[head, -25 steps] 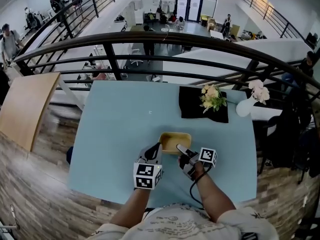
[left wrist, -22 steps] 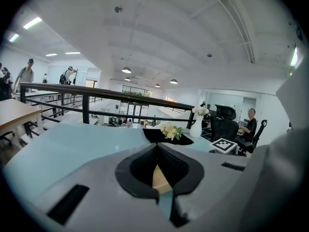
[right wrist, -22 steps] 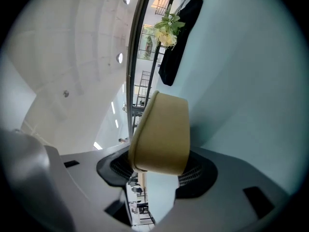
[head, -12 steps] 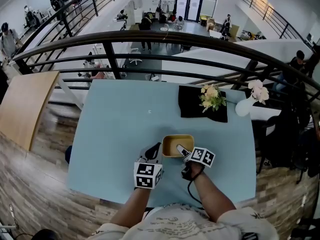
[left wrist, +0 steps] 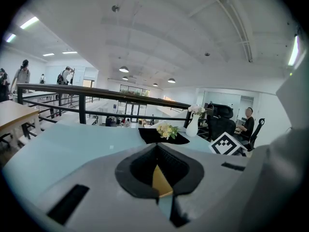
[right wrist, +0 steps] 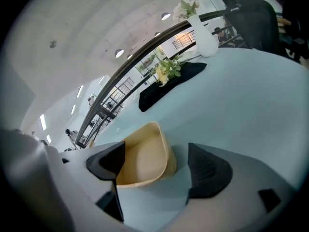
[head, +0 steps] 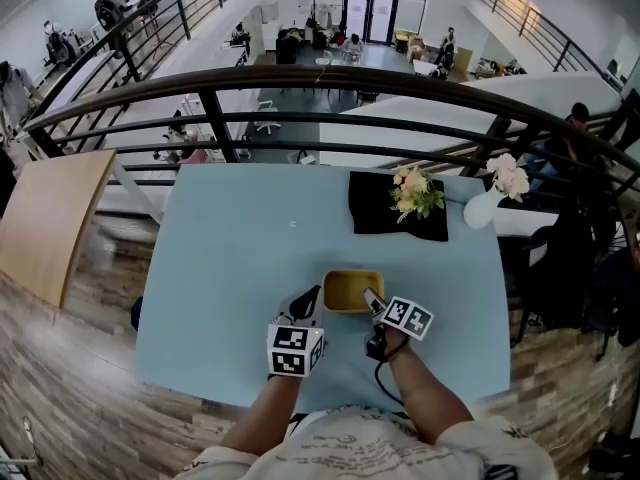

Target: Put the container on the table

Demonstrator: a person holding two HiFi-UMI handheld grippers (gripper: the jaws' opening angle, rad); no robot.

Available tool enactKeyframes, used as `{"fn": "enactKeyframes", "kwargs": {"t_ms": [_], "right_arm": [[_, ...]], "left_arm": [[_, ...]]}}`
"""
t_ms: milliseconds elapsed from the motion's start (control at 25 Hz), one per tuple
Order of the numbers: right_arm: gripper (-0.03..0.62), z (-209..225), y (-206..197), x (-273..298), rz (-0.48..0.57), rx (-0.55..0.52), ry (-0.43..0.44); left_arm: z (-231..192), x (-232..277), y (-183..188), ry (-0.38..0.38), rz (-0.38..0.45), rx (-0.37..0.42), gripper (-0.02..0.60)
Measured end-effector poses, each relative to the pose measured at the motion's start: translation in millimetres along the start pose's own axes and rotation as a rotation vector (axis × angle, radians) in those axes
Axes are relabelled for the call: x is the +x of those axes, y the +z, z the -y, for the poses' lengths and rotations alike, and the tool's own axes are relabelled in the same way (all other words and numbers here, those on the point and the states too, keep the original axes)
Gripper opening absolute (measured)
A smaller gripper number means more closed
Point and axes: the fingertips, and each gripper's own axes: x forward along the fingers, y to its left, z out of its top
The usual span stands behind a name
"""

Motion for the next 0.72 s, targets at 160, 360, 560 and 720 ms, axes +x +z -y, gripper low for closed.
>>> {"fn": "enactKeyframes", "kwargs": {"t_ms": [160,360,560,720], "right_arm": [[0.170,5.0,12.1,-26.4,0.048,-0.111,-0.037],[0.003,-6.9,31.3,-56.0,0.137,-0.279,-0.021],[0.003,-41.3,50.7,-86.5,0.217,-0.423,0.061],[0.003,-68.7,71.8,-119.5,0.299,-0.482,0.127]], "left_arm": [[12.6,2.4,3.7,-0.008,0.004,0.004,0.006],[31.4,6.8,5.1,-0.015,0.010,0.002,0.006],[50.2,6.2,14.2,-0.016,0.023,0.000,0.006],[67.2,1.6,28.9,-0.018,0.049,0.011,0.006]]}}
